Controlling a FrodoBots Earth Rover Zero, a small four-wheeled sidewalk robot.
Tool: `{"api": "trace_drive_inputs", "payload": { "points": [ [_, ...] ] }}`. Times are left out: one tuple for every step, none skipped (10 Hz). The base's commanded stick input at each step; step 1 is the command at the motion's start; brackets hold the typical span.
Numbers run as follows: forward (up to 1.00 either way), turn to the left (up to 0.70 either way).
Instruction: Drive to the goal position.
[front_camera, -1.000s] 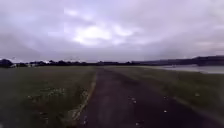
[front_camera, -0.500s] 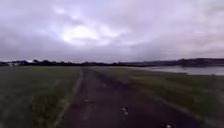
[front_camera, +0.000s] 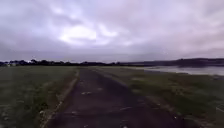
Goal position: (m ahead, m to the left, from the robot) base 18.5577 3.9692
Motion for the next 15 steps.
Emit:
{"api": "trace_drive_inputs", "payload": {
  "points": [
    [0.85, 0.34],
    [0.85, 0.34],
    [0.85, 0.34],
    [0.85, 0.34],
    [0.85, 0.00],
    [0.85, 0.00],
    [0.85, 0.00],
    [0.85, 0.00],
    [0.85, 0.00],
    [0.85, 0.00],
    [0.85, 0.00],
    [0.85, 0.00],
    [0.85, 0.00],
    [0.85, -0.14],
    [0.85, -0.30]
  ]
}}
